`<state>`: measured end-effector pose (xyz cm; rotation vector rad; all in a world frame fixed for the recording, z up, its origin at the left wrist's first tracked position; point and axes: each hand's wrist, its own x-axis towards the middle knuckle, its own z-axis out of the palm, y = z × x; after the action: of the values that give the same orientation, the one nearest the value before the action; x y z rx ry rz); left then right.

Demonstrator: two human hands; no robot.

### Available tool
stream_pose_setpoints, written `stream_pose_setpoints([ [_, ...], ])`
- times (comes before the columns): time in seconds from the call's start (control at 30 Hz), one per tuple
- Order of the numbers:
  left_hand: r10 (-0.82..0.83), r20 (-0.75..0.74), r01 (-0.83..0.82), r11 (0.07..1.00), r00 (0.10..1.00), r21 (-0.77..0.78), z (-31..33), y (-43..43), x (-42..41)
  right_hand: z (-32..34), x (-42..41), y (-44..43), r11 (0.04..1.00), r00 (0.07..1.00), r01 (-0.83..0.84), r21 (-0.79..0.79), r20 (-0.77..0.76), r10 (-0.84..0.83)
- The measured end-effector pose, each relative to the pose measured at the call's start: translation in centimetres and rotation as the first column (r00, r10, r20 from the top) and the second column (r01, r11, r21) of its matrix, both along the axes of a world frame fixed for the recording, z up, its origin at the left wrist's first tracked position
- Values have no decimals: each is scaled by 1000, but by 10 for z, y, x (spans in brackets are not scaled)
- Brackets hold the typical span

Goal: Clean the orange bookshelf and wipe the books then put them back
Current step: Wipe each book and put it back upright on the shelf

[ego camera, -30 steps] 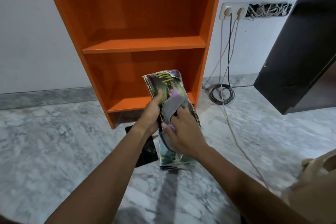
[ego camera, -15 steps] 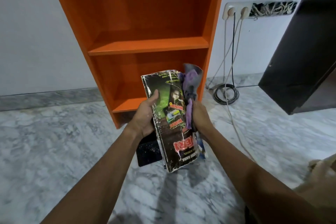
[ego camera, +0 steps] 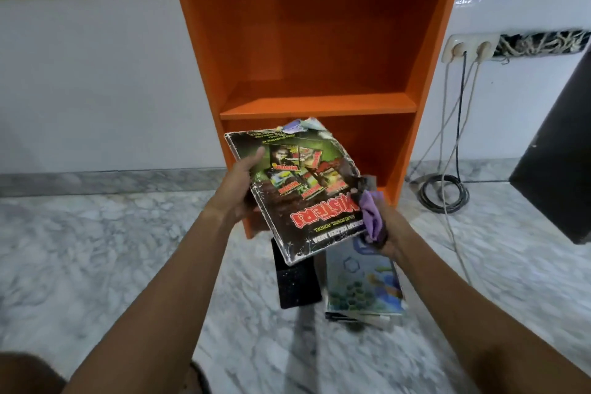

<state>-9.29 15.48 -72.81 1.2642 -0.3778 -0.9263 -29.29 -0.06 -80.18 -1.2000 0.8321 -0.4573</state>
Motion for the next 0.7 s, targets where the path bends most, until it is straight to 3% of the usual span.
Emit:
stream_pose_setpoints([
  [0.03,-21,68,16,997,997,73,0,4,7,11,4,-2,999,998,21,26,51,-23],
  [0.2,-171,131,135,959,977,249,12,33,14,56,21,-14,940,999,-9,-342,39,24],
  [0.3,-212,236,174,970,948,170,18,35,11,80,33,-13,875,999,39,-482,50,-17],
  [0.43,-121,377,127,992,918,10,35,27,5,103,51,-25,898,985,136,-418,155,-77],
  [0.57,-13,462,47,997,887,-63,48,22,5,129,64,-33,900,986,116,-421,155,-54],
  [0.63,81,520,-36,995,851,-97,57,17,11,140,71,-39,822,998,63,-566,58,-36],
  [0.7,183,586,-135,983,789,-125,69,11,25,148,81,-48,638,994,9,-770,-62,-89],
])
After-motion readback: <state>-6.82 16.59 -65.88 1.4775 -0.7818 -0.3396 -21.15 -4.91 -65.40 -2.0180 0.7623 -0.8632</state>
